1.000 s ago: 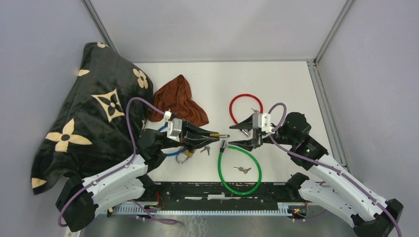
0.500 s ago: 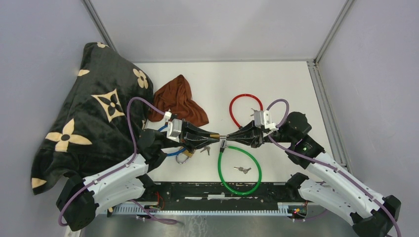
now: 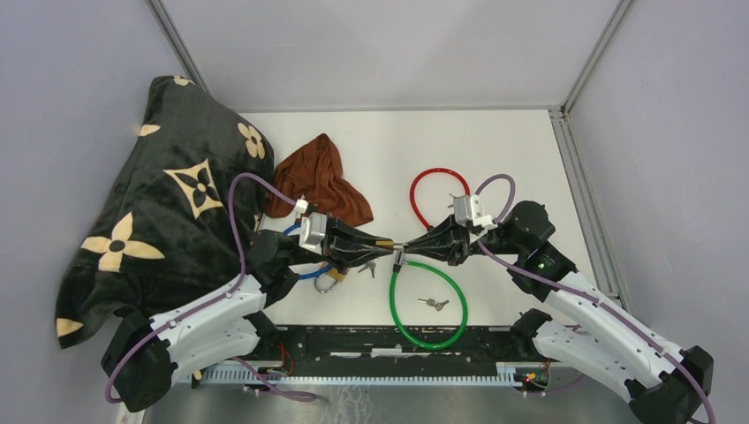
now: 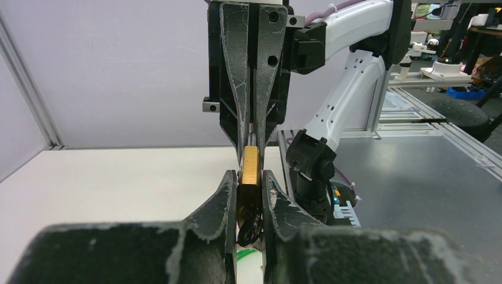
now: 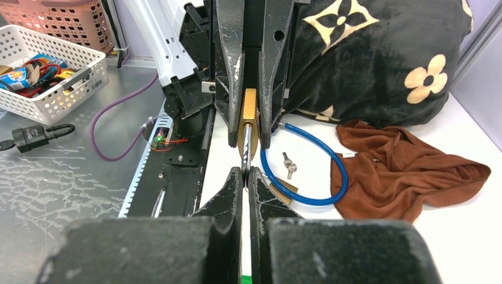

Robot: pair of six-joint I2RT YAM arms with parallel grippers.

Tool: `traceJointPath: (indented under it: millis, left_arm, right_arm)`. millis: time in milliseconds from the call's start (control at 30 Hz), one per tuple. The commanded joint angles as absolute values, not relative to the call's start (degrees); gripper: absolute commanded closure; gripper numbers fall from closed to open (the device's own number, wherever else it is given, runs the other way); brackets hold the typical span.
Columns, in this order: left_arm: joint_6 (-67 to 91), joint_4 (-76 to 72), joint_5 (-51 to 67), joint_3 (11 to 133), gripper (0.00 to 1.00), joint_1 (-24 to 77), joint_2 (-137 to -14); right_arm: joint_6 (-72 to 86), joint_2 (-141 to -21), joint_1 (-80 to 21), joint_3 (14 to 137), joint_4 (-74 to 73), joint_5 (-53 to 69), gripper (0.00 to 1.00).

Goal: Lock with the key
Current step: Lock the lock.

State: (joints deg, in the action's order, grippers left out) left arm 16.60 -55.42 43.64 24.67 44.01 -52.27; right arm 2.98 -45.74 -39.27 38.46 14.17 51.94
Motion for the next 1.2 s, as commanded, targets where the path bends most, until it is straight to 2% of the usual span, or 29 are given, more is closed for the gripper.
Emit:
traceJointPath:
  millis: [0,233,433,767,1000,1167]
  left_arm:
    - [17.94,-56.71,42.42,26.88,0.98,45.02,-53.50]
    - [18.38,-53.61,42.60,27.99,0.98,46.34,-54.69]
    - [19.40,-44.65,39.92,32.00,0.98,46.92,-57.12]
    - [17.93,-44.07,38.51,33.00,0.98,48.93,-59.57]
    - [18.76,-43.28,38.76,31.47,0.98,50.47,-61.05]
    - [11.77,-37.69,37.45,34.00,0.98,50.26,-60.15]
  right_arm:
    - [5.71,-46.55,-39.73,37.65,19.29,52.99,1.00]
    - [7.76,-47.34,-40.05,36.19,24.40,51.39,1.00]
    - [10.95,-50.68,-40.47,33.21,32.25,51.17,1.00]
    - [13.80,-55.33,-41.36,32.23,40.25,51.37,1.00]
    - [14.36,-57.59,-42.32,33.74,41.82,51.02,1.00]
    - [8.52,-57.30,-42.38,33.31,35.07,50.54,1.00]
